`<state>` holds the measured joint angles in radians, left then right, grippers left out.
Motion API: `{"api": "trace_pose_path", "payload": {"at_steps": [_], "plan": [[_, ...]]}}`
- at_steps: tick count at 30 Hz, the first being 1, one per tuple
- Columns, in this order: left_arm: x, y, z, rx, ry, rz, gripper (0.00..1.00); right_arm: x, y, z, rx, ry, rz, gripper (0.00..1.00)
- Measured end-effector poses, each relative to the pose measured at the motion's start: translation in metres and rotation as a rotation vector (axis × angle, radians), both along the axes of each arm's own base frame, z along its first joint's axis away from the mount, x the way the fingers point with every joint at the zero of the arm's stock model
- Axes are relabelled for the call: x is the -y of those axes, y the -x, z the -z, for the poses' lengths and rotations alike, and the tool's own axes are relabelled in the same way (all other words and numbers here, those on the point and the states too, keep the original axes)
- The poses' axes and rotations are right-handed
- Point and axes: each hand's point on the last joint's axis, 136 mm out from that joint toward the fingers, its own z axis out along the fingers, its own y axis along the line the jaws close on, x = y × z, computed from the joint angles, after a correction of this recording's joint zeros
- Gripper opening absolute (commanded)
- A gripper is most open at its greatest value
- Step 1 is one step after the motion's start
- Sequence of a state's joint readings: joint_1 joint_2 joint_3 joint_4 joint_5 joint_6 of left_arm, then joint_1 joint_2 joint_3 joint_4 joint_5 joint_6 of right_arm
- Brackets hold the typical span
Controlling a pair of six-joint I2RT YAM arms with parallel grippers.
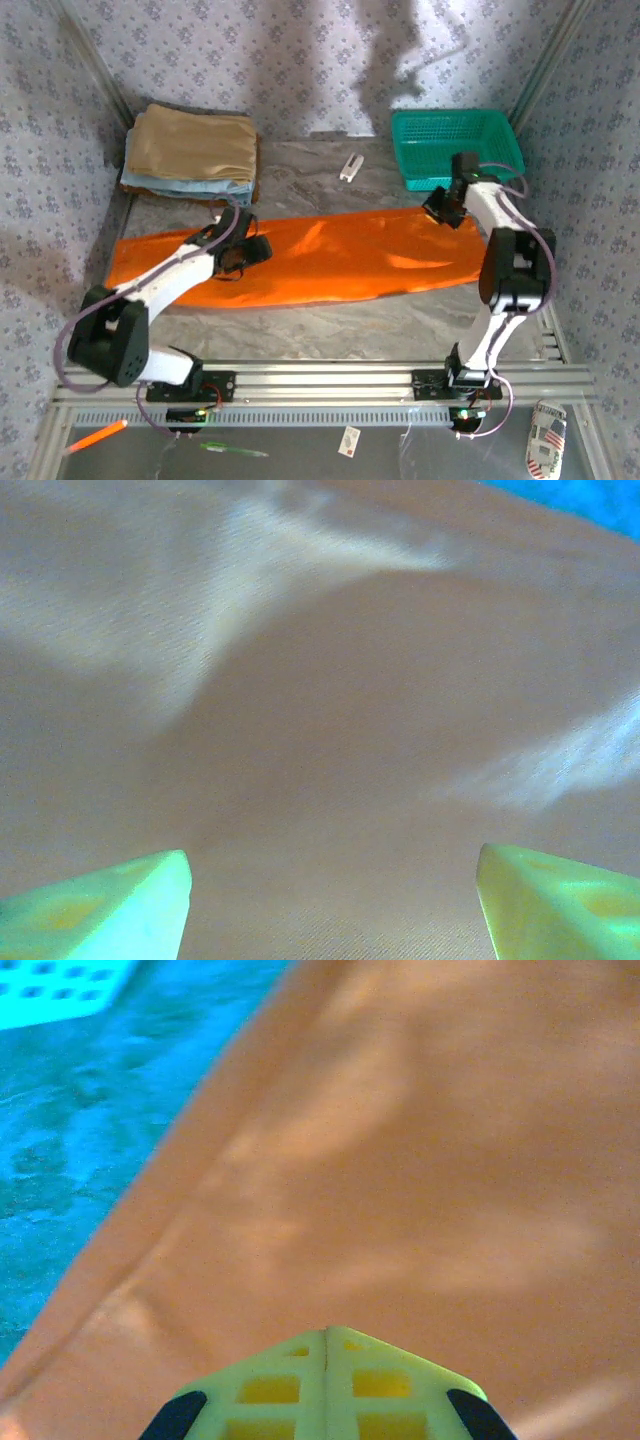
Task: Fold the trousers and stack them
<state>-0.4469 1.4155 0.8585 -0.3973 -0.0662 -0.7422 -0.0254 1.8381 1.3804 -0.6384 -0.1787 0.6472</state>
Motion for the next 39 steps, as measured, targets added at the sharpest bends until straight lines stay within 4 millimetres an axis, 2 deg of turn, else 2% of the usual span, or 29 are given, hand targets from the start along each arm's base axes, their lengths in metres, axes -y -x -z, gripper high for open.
{"api": "trace_pose_path", "payload": {"at_steps": [1,3,5,7,9,14,19,20,24,27,30,32,35,39], "plan": [[0.005,-0.009,0.003,-0.001,0.004,0.003,0.73,-0.007,-0.005,0.010,-0.020,0.005,-0.002,0.00],[0.012,-0.020,0.014,-0.013,0.005,0.005,0.72,-0.010,-0.001,0.032,-0.081,0.022,0.015,0.00],[0.013,-0.021,0.030,-0.042,-0.001,0.007,0.72,-0.006,0.013,0.051,-0.138,0.039,0.045,0.00],[0.011,-0.012,0.047,-0.073,-0.006,0.006,0.72,0.000,0.032,0.067,-0.192,0.037,0.073,0.00],[0.005,-0.004,0.058,-0.080,-0.014,0.000,0.71,0.006,0.038,0.065,-0.176,0.035,0.091,0.00],[0.004,0.009,0.055,-0.025,0.044,0.000,0.69,0.018,0.081,0.068,-0.190,-0.005,0.128,0.00],[-0.002,0.036,0.052,-0.005,0.112,-0.009,0.69,0.026,0.112,0.069,-0.210,-0.058,0.146,0.00],[-0.005,0.044,0.052,-0.009,0.115,-0.014,0.70,0.028,0.116,0.069,-0.214,-0.064,0.148,0.02],[-0.016,0.066,0.047,-0.019,0.112,-0.019,0.74,0.049,0.128,0.062,-0.236,-0.045,0.192,0.31],[-0.020,0.073,0.038,-0.011,0.107,-0.014,0.75,0.080,0.120,0.043,-0.221,0.005,0.261,0.44],[-0.022,0.076,0.034,-0.009,0.104,-0.006,0.75,0.115,0.089,0.010,-0.148,0.074,0.323,0.48],[-0.021,0.076,0.032,-0.007,0.103,-0.003,0.75,0.135,0.064,-0.004,-0.113,0.112,0.352,0.51],[-0.021,0.075,0.031,-0.002,0.101,0.004,0.76,0.152,0.037,-0.002,-0.117,0.149,0.361,0.56],[-0.023,0.074,0.031,-0.001,0.093,0.005,0.76,0.158,0.028,0.017,-0.193,0.180,0.351,0.56]]}}
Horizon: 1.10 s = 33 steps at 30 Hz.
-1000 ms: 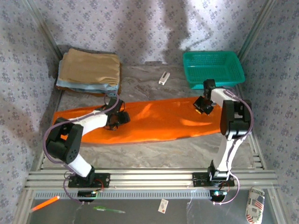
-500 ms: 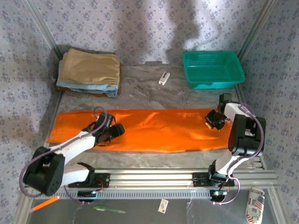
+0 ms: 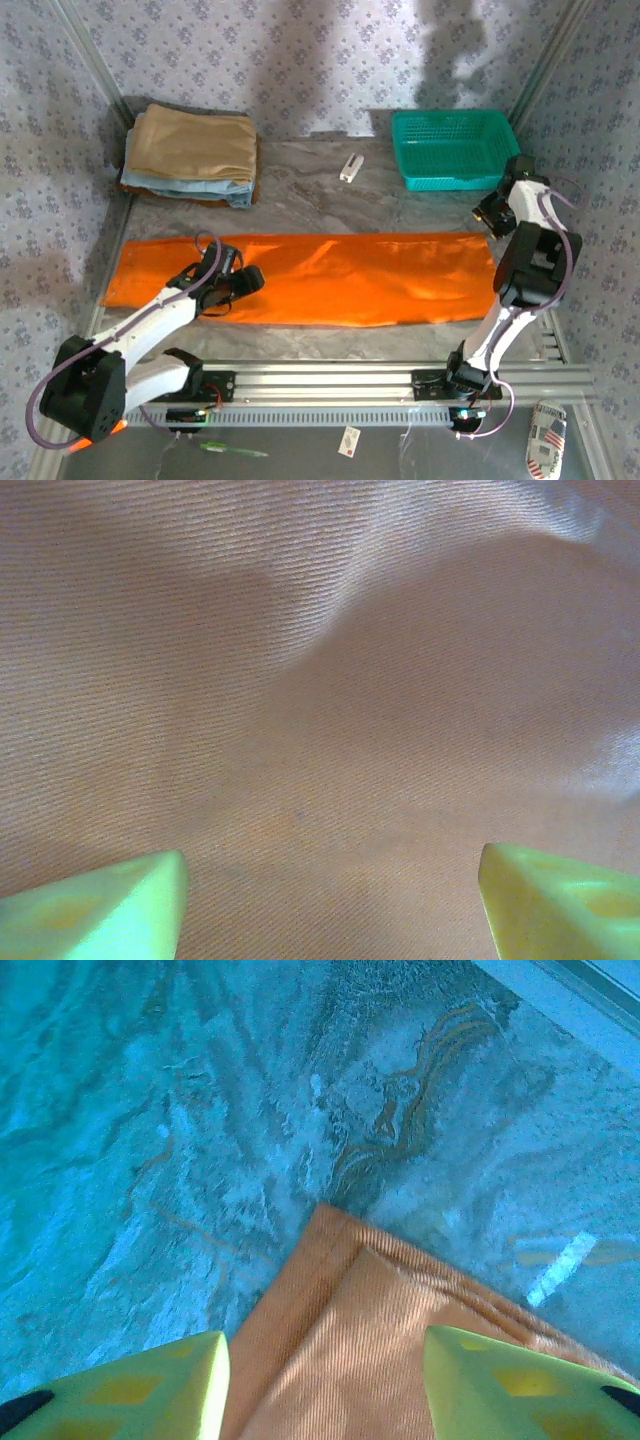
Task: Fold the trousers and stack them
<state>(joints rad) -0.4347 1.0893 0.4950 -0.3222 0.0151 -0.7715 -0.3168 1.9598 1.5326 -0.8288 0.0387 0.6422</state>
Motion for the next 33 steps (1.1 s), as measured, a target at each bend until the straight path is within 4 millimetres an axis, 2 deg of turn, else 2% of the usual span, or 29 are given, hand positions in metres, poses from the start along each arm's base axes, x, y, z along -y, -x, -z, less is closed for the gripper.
{"api": "trace_pose_path", "payload": {"at_steps": [4,9,13,15,21,25,26,27,28,29,33], "plan": [[-0.002,-0.001,0.002,-0.008,-0.002,0.001,0.76,0.001,-0.004,0.014,-0.068,0.014,-0.010,0.51],[-0.003,-0.001,0.003,-0.010,0.000,0.006,0.76,-0.006,0.004,0.023,-0.119,0.021,-0.029,0.43],[-0.004,0.000,0.004,-0.009,0.000,0.008,0.76,-0.014,0.016,0.035,-0.163,0.015,-0.047,0.28],[-0.006,0.002,0.004,-0.008,0.000,0.006,0.76,-0.015,0.022,0.040,-0.183,0.014,-0.060,0.25],[-0.006,0.001,0.002,0.002,0.004,0.002,0.76,-0.016,0.025,0.038,-0.185,0.017,-0.087,0.00],[-0.007,0.003,0.004,-0.004,0.005,0.004,0.76,-0.016,0.024,0.037,-0.181,0.019,-0.095,0.00],[-0.007,0.003,0.004,-0.005,0.004,0.004,0.76,-0.016,0.024,0.035,-0.177,0.020,-0.095,0.03],[-0.007,0.003,0.004,-0.005,0.004,0.004,0.76,-0.017,0.023,0.033,-0.171,0.019,-0.097,0.15],[-0.007,0.003,0.005,-0.005,0.004,0.004,0.76,-0.017,0.022,0.030,-0.167,0.021,-0.099,0.32],[-0.007,0.003,0.005,-0.005,0.004,0.004,0.76,-0.017,0.020,0.027,-0.160,0.023,-0.100,0.39],[-0.007,0.003,0.005,-0.005,0.004,0.003,0.76,-0.020,0.007,0.015,-0.134,0.046,-0.113,0.42]]}}
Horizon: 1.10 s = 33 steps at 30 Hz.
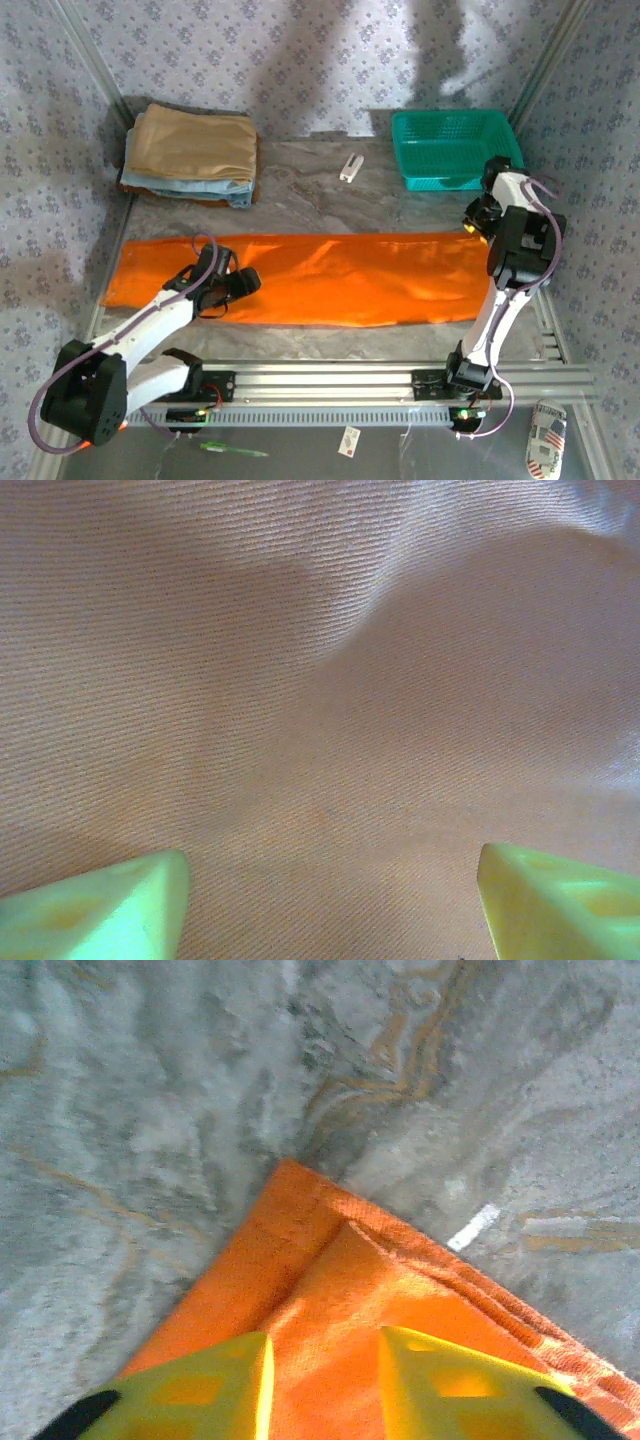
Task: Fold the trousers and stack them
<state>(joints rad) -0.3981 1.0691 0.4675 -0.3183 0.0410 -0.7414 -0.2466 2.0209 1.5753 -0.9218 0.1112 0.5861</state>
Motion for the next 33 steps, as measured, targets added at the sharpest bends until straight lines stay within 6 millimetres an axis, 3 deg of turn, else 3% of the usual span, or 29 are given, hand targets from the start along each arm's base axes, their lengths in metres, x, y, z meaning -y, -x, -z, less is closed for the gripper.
{"api": "trace_pose_path", "payload": {"at_steps": [3,10,21,33], "plan": [[-0.001,0.000,0.000,0.000,0.000,-0.004,0.76,-0.001,-0.007,0.000,0.001,0.009,-0.009,0.41],[-0.003,-0.001,-0.002,0.011,0.000,-0.006,0.76,-0.002,-0.001,0.023,-0.065,-0.002,-0.009,0.30],[-0.004,-0.001,-0.003,0.018,0.004,-0.007,0.76,-0.001,0.000,0.024,-0.070,-0.004,-0.007,0.00],[-0.004,-0.001,-0.006,0.026,0.015,-0.005,0.75,0.000,0.000,0.014,-0.046,0.002,-0.009,0.00]]}}
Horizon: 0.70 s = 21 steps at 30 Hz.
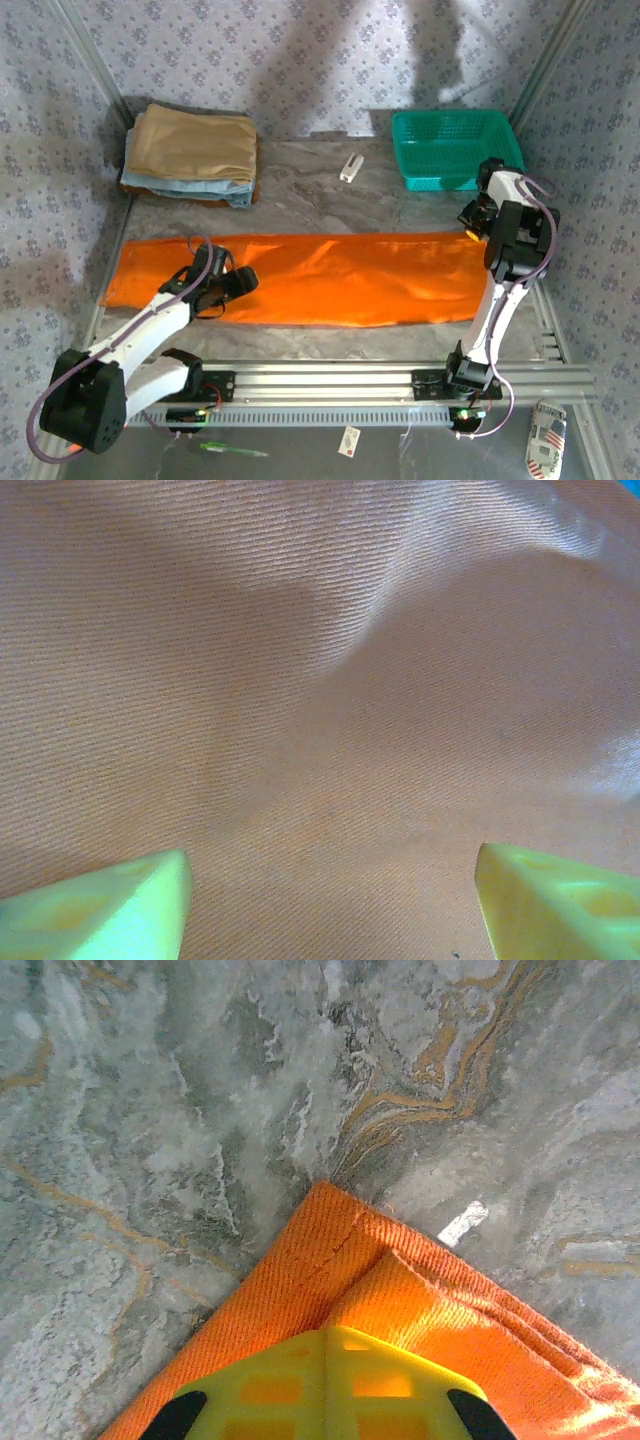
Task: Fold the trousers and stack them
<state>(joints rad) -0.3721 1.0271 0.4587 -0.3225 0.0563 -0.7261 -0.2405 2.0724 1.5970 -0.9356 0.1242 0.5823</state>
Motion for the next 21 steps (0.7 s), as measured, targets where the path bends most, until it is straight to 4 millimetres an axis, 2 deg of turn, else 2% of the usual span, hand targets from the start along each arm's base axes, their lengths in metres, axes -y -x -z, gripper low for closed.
{"api": "trace_pose_path", "payload": {"at_steps": [1,3,4,5,8,11,13,15,18,21], "plan": [[0.000,0.000,0.000,0.000,0.000,0.000,0.75,0.000,0.000,-0.003,0.007,0.002,0.000,0.07],[0.000,0.000,0.000,0.000,0.000,0.000,0.74,0.000,-0.001,-0.007,0.016,0.004,0.002,0.34],[0.000,0.000,0.000,0.000,0.000,0.000,0.75,0.001,0.000,-0.007,0.016,0.007,0.003,0.41],[0.000,0.000,0.000,-0.001,0.000,0.000,0.75,0.001,0.000,-0.007,0.013,0.009,0.000,0.45],[-0.001,0.001,0.001,-0.001,0.000,0.000,0.75,0.001,0.007,-0.001,-0.009,0.015,0.001,0.47],[-0.001,0.002,0.002,-0.003,-0.001,0.000,0.75,0.001,0.015,0.006,-0.037,0.011,0.004,0.44],[-0.002,0.002,0.002,-0.004,-0.002,-0.002,0.75,0.001,0.017,0.010,-0.046,0.008,0.005,0.35],[-0.002,0.002,0.002,-0.006,-0.002,-0.004,0.75,0.001,0.017,0.014,-0.054,0.006,0.006,0.19],[-0.002,0.002,0.003,-0.007,-0.003,-0.005,0.75,0.001,0.019,0.016,-0.067,0.010,0.005,0.04],[-0.003,0.002,0.003,-0.007,-0.003,-0.005,0.75,0.001,0.019,0.016,-0.069,0.010,0.000,0.00]]}}
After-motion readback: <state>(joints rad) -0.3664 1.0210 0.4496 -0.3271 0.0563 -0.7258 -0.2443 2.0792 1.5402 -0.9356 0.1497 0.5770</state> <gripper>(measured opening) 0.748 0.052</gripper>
